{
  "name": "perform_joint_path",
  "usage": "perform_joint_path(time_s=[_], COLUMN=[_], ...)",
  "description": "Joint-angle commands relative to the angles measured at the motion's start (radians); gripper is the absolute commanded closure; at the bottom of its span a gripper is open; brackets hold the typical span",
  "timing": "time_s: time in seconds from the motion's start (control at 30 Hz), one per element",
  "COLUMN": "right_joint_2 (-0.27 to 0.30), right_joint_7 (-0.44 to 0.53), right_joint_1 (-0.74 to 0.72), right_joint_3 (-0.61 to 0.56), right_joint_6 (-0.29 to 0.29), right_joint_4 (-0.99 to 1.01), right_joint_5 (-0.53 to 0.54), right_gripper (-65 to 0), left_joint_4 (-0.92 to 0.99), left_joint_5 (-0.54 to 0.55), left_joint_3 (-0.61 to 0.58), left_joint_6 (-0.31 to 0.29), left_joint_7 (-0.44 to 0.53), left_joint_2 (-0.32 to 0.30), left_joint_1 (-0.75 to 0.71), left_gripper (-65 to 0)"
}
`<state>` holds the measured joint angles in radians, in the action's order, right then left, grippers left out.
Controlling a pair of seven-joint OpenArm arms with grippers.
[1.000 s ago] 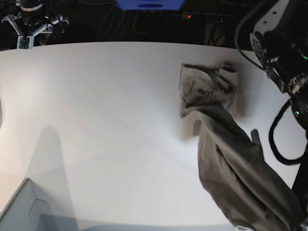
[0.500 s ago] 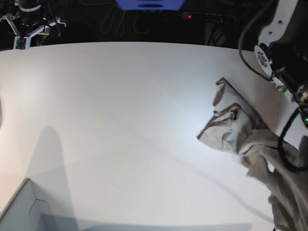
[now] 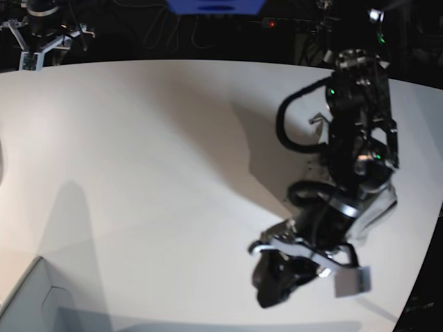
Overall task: Layout the t-shirt on the table in an organized manner, then fold the t-shirt properly
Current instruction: 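Lift the t-shirt with the left gripper and swing it across the table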
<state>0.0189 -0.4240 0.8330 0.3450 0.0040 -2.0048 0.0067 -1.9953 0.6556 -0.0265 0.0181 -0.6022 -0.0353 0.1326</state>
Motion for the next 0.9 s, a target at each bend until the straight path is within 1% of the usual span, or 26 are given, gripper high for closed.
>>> perform_joint_path(time_s=[0.0,0.17,0.23,0.33,0.4,0.5,0.53,0.6,0.7,0.8,0.87], right_joint_2=[0.006,0.006,0.006,0.008,0.010,0.010,0.010,0.010,0.010,0.010,0.010], right_joint_7=[0.017,0.015,0.015,0.015,0.015,0.015,0.015,0.015,0.015,0.015,0.015], right_joint_1=[0.012,-0.008,-0.008,-0.008,-0.010,-0.010,-0.010,-0.010,-0.010,-0.022,-0.025], right_joint_3=[0.006,0.006,0.006,0.006,0.006,0.006,0.006,0.006,0.006,-0.001,0.001], right_joint_6=[0.003,0.003,0.003,0.003,0.003,0.003,0.003,0.003,0.003,0.003,0.003], right_joint_4=[-0.020,-0.018,-0.018,-0.018,-0.020,-0.020,-0.020,-0.020,-0.020,-0.020,-0.020], right_joint_5=[-0.004,-0.006,-0.006,-0.006,-0.006,-0.006,-0.006,-0.006,-0.006,-0.006,-0.006], right_gripper=[-26.9,-26.9,-26.9,-27.1,-27.2,-27.2,-27.2,-27.2,-27.3,-27.3,-27.4], left_joint_4=[-0.012,0.011,0.032,0.107,0.193,0.304,0.333,0.370,0.379,0.354,0.324], left_joint_5=[0.010,0.008,0.000,-0.058,-0.082,-0.058,-0.050,-0.035,-0.032,-0.029,-0.030], left_joint_3=[-0.037,-0.218,-0.264,-0.330,-0.382,-0.484,-0.516,-0.573,-0.619,-0.628,-0.617], left_joint_6=[-0.013,-0.007,-0.010,-0.011,-0.013,-0.008,-0.010,-0.013,-0.014,-0.014,-0.014], left_joint_7=[0.021,0.021,0.021,0.021,0.021,0.021,0.021,0.020,0.014,0.014,0.020], left_joint_2=[0.016,0.088,0.134,0.180,0.192,0.191,0.188,0.185,0.182,0.125,0.071], left_joint_1=[-0.001,-0.021,-0.018,0.008,0.040,0.092,0.106,0.118,0.121,0.118,0.092], left_gripper=[-0.2,-0.2,-0.2,-0.4,-0.5,-0.9,-2.4,-8.4,-23.2,-40.8,-49.6])
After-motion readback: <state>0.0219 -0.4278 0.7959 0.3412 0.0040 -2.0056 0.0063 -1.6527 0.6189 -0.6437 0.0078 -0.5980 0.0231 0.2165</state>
